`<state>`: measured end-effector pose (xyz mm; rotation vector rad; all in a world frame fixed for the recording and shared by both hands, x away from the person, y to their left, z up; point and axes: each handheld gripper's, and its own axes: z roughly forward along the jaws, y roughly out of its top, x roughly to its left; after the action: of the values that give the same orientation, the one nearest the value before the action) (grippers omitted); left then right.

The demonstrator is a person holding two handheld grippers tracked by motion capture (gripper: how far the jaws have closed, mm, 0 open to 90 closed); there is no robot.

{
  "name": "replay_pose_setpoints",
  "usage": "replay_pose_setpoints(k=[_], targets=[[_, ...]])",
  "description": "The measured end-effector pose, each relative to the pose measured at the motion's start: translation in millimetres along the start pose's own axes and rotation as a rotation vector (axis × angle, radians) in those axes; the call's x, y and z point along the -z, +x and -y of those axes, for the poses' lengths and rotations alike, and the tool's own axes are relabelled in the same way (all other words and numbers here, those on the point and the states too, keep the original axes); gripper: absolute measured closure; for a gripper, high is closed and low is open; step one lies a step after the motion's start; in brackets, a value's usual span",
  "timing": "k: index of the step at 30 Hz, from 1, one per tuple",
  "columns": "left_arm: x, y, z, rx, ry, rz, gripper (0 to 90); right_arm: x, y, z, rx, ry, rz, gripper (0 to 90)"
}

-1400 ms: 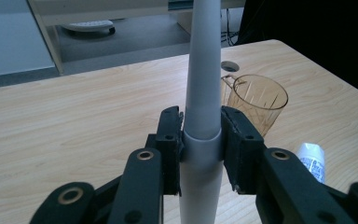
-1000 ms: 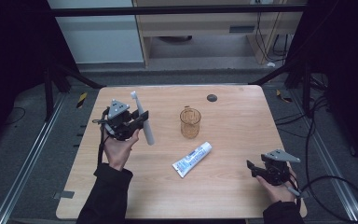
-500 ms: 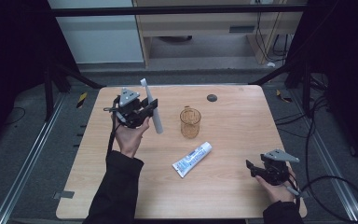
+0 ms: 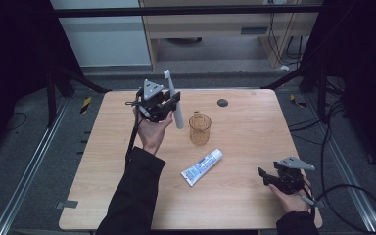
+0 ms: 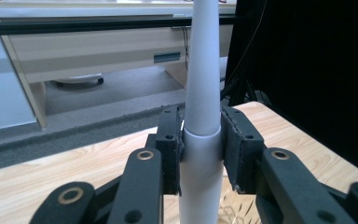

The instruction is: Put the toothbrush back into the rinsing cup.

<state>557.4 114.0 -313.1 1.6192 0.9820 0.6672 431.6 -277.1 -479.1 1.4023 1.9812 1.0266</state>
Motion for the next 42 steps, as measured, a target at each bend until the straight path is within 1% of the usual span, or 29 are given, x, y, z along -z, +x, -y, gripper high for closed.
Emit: replay_pose_setpoints(k=[3, 7, 11, 15, 16, 19, 22, 25, 28, 31, 38, 42], targets=[[-6.7, -3.2, -2.0, 0.001, -0.008, 0.006, 68.6, -0.1, -0.8, 0.3, 0.005, -0.002, 0.004, 34.4], [-13.0, -8.3, -4.6, -0.013, -0.017, 0.005, 68.6, -0.3, -1.3, 0.5, 0.009, -0.004, 0.005, 34.4], [-19.7, -12.1, -6.3, -0.008, -0.026, 0.016, 68.6, -0.5, -1.7, 0.8, 0.006, -0.002, 0.002, 34.4], [-26.7, -15.7, -5.7, -0.009, -0.021, 0.025, 68.6, -0.7, -1.4, 0.6, 0.010, -0.006, 0.001, 34.4], [-29.0, -16.8, -4.9, -0.009, -0.021, 0.028, 68.6, -0.3, -0.8, 0.4, -0.001, -0.003, -0.004, 34.4], [-34.6, -19.8, -3.2, -0.018, -0.017, 0.030, 68.6, -0.7, -1.4, 0.7, 0.007, -0.005, 0.000, 34.4], [-37.9, -21.5, -3.3, -0.017, -0.020, 0.037, 68.6, -0.6, -2.2, 1.1, 0.005, -0.006, 0.000, 34.5], [-42.0, -23.8, -3.8, -0.025, -0.013, 0.042, 68.6, -0.8, -2.4, 1.2, 0.006, -0.005, 0.001, 34.5], [-45.0, -24.6, -2.2, -0.029, -0.005, 0.046, 68.6, -0.4, -1.4, 1.1, -0.003, -0.002, -0.005, 34.6], [-47.2, -23.6, 0.8, -0.030, -0.002, 0.046, 68.6, -0.8, -2.3, 1.4, 0.008, -0.006, 0.001, 34.6], [-53.2, -20.5, 9.3, -0.026, 0.011, 0.048, 68.6, -1.2, -1.8, 1.4, 0.007, -0.003, 0.000, 34.7], [-59.1, -19.9, 15.7, -0.028, 0.033, 0.049, 68.6, -1.5, -1.6, 1.5, 0.009, -0.001, 0.000, 34.7]])
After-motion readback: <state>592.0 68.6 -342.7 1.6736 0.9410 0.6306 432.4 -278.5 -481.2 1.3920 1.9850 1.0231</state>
